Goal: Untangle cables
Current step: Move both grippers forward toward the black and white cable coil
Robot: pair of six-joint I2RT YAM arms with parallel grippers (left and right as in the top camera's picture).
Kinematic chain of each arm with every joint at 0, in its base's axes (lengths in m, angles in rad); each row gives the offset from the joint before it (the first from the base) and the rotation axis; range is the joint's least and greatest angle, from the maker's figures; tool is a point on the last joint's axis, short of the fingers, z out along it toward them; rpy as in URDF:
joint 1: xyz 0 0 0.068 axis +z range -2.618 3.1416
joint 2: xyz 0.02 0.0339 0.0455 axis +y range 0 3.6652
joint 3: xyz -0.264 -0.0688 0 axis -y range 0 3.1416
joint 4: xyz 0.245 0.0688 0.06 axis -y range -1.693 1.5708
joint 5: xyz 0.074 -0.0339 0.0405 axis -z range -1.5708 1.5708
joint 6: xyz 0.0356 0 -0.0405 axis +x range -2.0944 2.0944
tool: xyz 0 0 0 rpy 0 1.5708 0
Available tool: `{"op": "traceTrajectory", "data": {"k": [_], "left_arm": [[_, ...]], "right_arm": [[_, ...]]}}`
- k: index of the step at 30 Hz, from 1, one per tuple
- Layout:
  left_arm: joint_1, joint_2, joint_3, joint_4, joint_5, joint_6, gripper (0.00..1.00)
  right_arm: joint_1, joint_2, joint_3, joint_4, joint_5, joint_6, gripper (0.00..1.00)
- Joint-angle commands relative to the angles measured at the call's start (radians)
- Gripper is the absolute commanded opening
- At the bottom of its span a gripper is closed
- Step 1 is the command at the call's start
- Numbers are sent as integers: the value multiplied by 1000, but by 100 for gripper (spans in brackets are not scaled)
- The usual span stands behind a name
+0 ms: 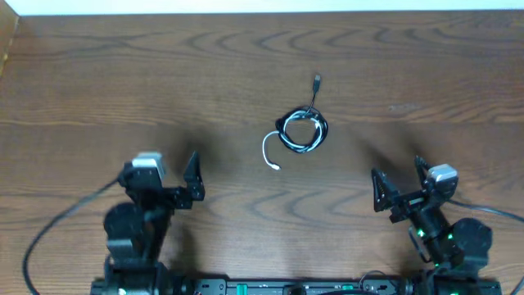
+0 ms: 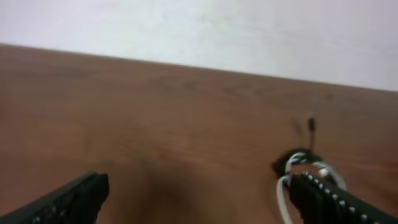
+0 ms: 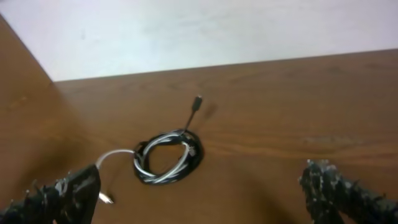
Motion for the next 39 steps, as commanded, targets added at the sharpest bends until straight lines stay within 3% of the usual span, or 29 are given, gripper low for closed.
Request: {"op": "traceTrajectory", "data": {"k": [1, 16, 22, 28, 31, 33, 39], "left_arm": [[0, 175, 194, -79, 98, -9, 98], [-248, 839, 846, -470, 121, -9, 98], [-316, 972, 876, -428, 120, -8, 98], [-317, 1045, 876, -427, 283, -9, 98], [-317, 1072, 876, -427, 293, -9, 99], [-317, 1089, 875, -439, 293, -10, 90], [-317, 1104, 875, -460, 284, -28, 87]], "right_arm": [[-3, 121, 142, -44, -49, 18, 99], [-3, 752, 807, -587, -76, -28, 99], [-3, 833, 846, -592, -75, -27, 99], [-3, 849, 846, -606, -75, -27, 99], [-3, 849, 846, -610, -75, -27, 99], [-3, 849, 846, -615, -74, -27, 99], [-3, 849, 845, -654, -68, -27, 99]]}}
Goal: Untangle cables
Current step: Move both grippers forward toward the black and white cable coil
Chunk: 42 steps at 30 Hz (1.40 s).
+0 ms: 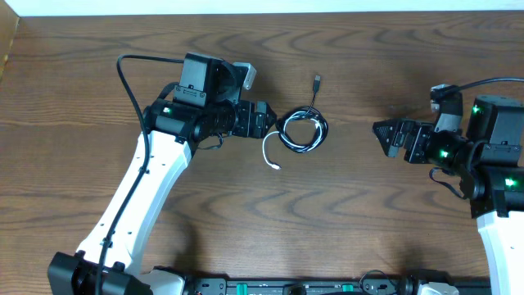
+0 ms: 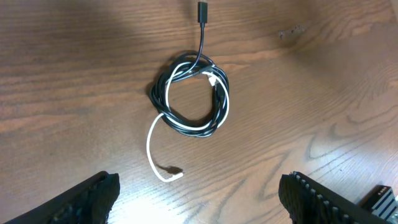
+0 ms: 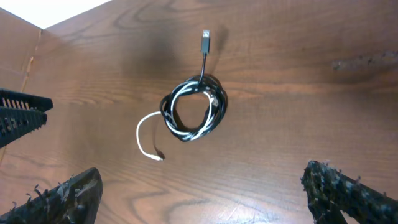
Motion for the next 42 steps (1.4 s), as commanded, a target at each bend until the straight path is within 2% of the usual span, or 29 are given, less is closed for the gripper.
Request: {"op": "traceTrajectory", "data": {"k": [1, 4, 7, 11, 16, 20, 28, 38, 42], "left_arm": [[-2, 8, 18, -4, 11, -11, 84], [-2, 11, 18, -8, -57, -92, 82], [-2, 14, 2, -11, -150, -229, 79], [-11, 35, -29, -10, -172, -363, 71], [-65, 116, -30, 23, -174, -435, 70], [-119, 218, -30, 115, -233, -520, 64], [-173, 362, -30, 222, -270, -554, 48], [-199, 462, -30, 306, -277, -568, 46], [-200, 486, -30, 326, -278, -568, 40]], "right_arm": [[-3, -2, 17, -23, 0, -14, 99], [-3, -2, 16, -27, 0, -14, 99], [-3, -2, 16, -26, 5, -14, 99], [-3, -1, 16, -29, 31, -13, 99], [-3, 1, 16, -27, 62, -13, 99], [-3, 6, 16, -37, 73, -13, 99], [-3, 7, 15, -86, 80, -13, 99], [-3, 7, 14, -138, 83, -13, 99], [-3, 7, 14, -138, 83, -13, 99]]}}
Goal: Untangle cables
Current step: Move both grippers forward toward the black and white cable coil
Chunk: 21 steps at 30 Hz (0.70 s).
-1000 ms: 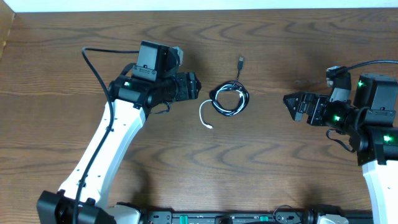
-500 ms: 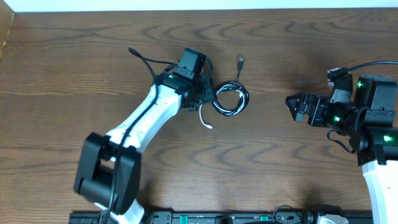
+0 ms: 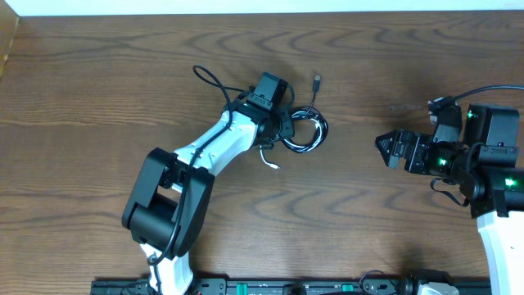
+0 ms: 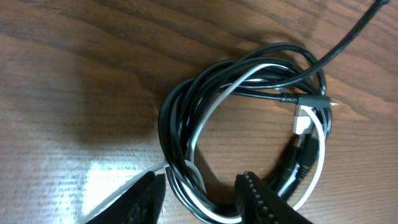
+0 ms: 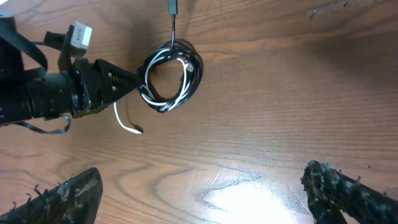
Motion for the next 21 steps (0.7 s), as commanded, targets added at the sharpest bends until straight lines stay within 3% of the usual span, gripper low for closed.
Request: {"op": "traceTrajectory", "data": {"k": [1, 7, 11, 16, 21], "left_arm": [[-3, 32, -8, 16, -15, -8, 38], [-3, 82, -8, 24, -15, -8, 27], [-3, 95, -8, 24, -15, -8, 8], [-2, 68, -6, 15, -13, 5, 7], [-2, -92, -5, -26, 0, 80, 8]], "right_arm": [[-3, 6, 14, -2, 4, -7, 99], [-3, 6, 14, -4, 4, -8, 99], [-3, 6, 14, -4, 4, -8, 99], [-3, 6, 14, -3, 4, -8, 99], [-2, 7, 14, 21, 3, -7, 99]]}}
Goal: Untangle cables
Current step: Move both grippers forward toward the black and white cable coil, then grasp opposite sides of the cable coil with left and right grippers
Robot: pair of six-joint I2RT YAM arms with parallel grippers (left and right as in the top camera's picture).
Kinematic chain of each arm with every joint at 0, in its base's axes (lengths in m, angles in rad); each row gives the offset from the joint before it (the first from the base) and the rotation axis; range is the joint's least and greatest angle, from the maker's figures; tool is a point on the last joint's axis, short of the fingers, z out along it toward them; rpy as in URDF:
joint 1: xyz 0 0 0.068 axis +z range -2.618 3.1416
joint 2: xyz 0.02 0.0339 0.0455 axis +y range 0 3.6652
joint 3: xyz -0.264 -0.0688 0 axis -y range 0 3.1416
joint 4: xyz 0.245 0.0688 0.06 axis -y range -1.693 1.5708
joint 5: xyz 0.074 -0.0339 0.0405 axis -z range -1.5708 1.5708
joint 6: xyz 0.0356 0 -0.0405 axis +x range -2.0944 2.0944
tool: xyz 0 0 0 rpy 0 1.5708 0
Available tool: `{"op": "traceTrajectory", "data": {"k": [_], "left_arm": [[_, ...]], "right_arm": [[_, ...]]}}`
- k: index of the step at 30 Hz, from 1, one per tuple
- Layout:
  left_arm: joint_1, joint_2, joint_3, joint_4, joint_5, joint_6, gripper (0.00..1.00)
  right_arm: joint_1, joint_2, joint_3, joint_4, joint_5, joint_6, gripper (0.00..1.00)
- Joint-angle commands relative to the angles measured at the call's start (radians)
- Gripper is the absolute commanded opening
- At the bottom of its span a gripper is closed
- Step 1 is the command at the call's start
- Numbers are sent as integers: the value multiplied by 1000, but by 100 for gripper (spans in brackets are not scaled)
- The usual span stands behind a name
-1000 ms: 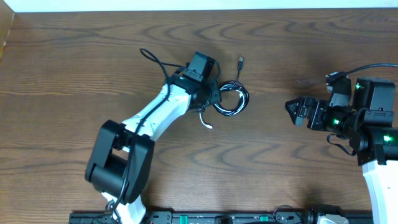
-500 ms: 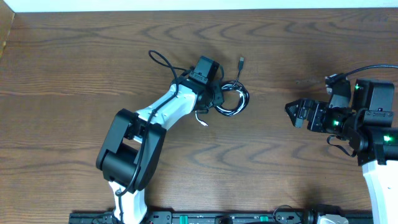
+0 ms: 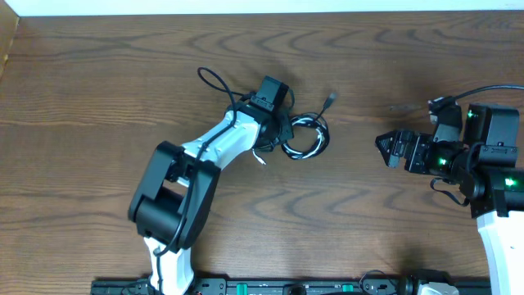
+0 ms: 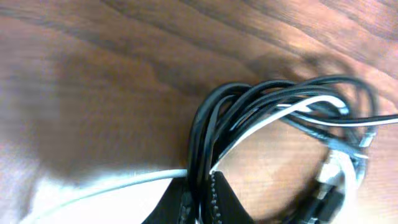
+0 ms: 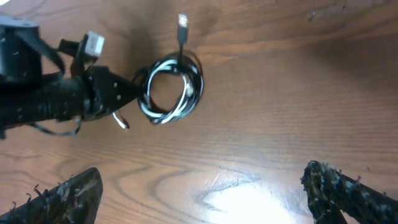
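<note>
A small coil of black and white cables point(image 3: 306, 136) lies mid-table; it fills the left wrist view point(image 4: 267, 106) and is small in the right wrist view point(image 5: 171, 93). A black plug end point(image 3: 331, 98) sticks out up-right, and a white tail point(image 3: 260, 157) trails to the lower left. My left gripper point(image 3: 283, 136) is shut on the black strands at the coil's left side point(image 4: 200, 193). My right gripper point(image 3: 383, 150) hovers open to the right of the coil, well apart from it, with nothing between its fingers point(image 5: 205, 199).
The wooden table point(image 3: 98, 74) runs to a pale wall at the far edge. The left arm's own black wire point(image 3: 214, 82) loops above its wrist. The right arm's body point(image 3: 491, 156) stands at the right edge.
My left gripper's jaws, then open astride the coil's left strands, are now shut on them. The coil has shifted slightly and its plug end has swung right. The right arm is unchanged.
Both arms sat folded near the front edge with the coil untouched. Then both were raised, the left open just left of the coil, the right off to its right. The left then straddled the coil's left side, and now grips it.
</note>
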Motion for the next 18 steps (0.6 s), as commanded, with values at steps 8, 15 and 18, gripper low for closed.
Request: {"op": "traceTrajectory", "data": {"k": [8, 15, 18], "left_arm": [[-2, -388, -3, -16, 263, 142, 8], [-1, -414, -3, 0, 290, 177, 7], [-1, -414, -3, 15, 281, 206, 7]], "right_arm": [[-1, 43, 14, 108, -97, 11, 69], [61, 150, 14, 179, -245, 11, 56], [127, 210, 14, 237, -287, 54, 62]]}}
